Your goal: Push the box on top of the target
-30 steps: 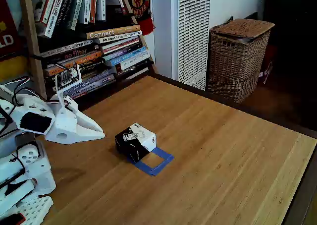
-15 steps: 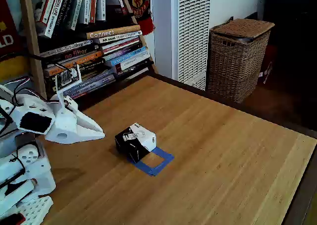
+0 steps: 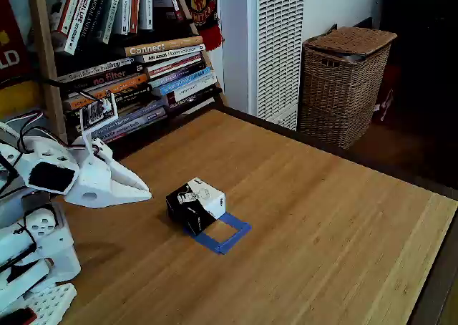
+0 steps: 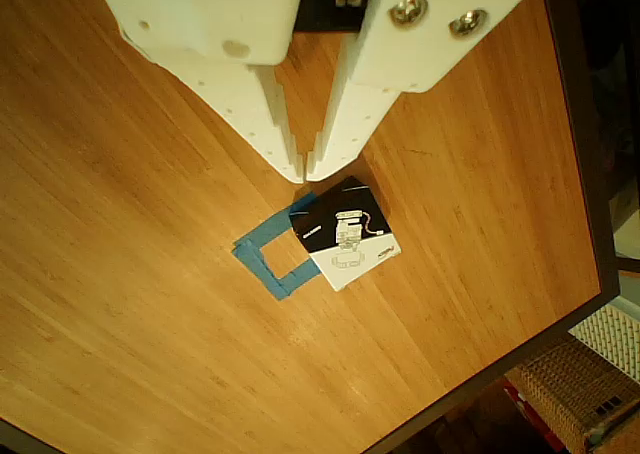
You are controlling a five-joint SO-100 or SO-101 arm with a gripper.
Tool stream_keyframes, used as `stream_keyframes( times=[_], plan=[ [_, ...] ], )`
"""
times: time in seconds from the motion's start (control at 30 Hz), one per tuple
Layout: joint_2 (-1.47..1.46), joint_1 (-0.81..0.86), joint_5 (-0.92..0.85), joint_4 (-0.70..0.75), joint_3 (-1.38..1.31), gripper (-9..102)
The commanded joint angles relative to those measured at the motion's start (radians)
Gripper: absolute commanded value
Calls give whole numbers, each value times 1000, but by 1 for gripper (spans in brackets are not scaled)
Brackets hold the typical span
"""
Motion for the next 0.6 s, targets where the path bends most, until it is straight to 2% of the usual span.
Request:
stream_keyframes(
  times=[0.0, 0.13, 0.33, 0.57],
  plan=[
    [12, 0, -2, 6, -3, 0],
    [12, 14, -91, 6, -3, 0],
    [12, 31, -114, 6, -3, 0],
    [14, 72, -351, -9, -25, 0]
  ],
)
